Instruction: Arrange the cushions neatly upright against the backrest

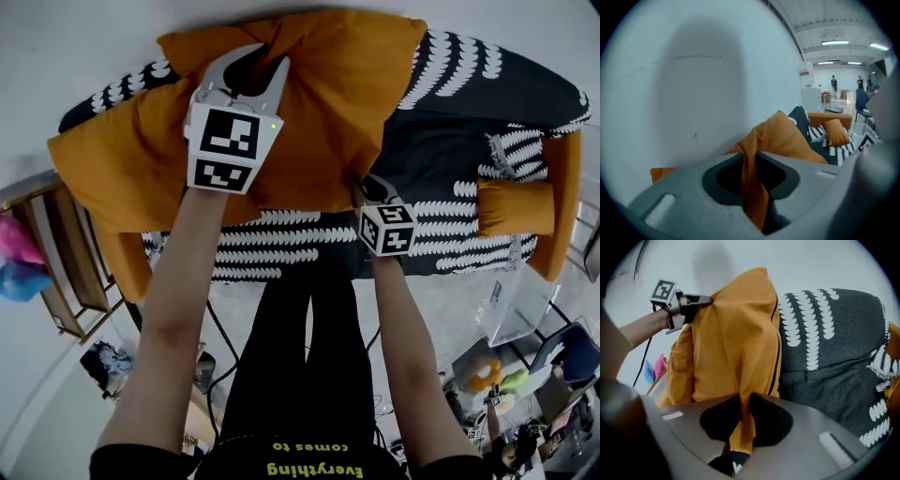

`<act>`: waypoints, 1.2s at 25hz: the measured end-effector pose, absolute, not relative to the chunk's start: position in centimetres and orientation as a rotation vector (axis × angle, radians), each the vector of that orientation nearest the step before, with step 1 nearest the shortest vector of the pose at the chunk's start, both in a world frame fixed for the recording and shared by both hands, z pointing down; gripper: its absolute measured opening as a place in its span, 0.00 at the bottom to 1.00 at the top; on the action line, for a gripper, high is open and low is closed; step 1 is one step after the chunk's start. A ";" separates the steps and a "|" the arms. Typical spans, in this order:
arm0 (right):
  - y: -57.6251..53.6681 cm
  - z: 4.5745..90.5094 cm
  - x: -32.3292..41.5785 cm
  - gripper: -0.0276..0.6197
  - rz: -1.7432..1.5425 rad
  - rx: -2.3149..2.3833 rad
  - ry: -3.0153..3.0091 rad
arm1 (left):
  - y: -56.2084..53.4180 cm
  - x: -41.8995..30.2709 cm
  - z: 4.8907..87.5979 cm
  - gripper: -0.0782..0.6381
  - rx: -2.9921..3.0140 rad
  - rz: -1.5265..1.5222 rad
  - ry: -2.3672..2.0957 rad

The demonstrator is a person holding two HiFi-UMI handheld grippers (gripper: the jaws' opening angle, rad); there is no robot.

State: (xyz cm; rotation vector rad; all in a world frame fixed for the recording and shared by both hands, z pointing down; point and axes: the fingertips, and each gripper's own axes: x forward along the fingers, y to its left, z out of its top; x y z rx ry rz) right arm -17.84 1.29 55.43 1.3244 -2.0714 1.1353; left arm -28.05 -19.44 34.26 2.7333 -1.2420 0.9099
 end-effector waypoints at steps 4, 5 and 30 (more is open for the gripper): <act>2.5 53.4 -17.7 0.08 1.142 1.319 -2.110 | -18.6 -29.1 33.8 0.16 2.689 0.826 -1.213; 2.7 52.7 -17.2 0.08 1.151 1.340 -2.111 | -18.4 -29.1 33.5 0.15 2.685 0.801 -1.206; -8.6 36.1 1.4 0.07 0.201 1.375 -1.942 | -4.0 -28.7 40.4 0.13 1.997 0.224 -1.173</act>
